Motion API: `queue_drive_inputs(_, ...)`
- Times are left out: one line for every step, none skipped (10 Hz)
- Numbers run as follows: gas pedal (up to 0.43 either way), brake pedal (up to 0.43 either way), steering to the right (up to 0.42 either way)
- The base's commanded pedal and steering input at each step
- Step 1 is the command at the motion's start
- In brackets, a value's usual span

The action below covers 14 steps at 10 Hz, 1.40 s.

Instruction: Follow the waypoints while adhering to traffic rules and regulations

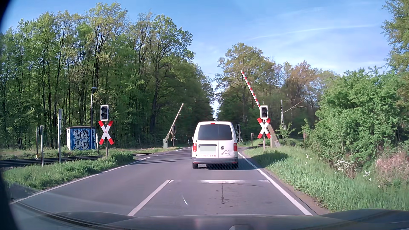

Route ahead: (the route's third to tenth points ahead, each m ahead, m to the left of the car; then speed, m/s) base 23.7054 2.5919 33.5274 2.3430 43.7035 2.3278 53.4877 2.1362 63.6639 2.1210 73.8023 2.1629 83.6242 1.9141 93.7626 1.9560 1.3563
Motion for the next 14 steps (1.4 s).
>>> queue_drive_inputs(0.28,0.0,0.002)
queue_drive_inputs(0.287,0.0,0.001)
queue_drive_inputs(0.299,0.0,0.001)
queue_drive_inputs(0.311,0.0,0.002)
queue_drive_inputs(0.311,0.0,0.001)
queue_drive_inputs(0.311,0.0,0.001)
queue_drive_inputs(0.319,0.0,0.001)
queue_drive_inputs(0.319,0.0,0.002)
queue_drive_inputs(0.319,0.0,0.001)
queue_drive_inputs(0.319,0.0,0.002)
queue_drive_inputs(0.331,0.0,0.002)
queue_drive_inputs(0.331,0.0,0.002)
queue_drive_inputs(0.331,0.0,0.002)
queue_drive_inputs(0.331,0.0,0.001)
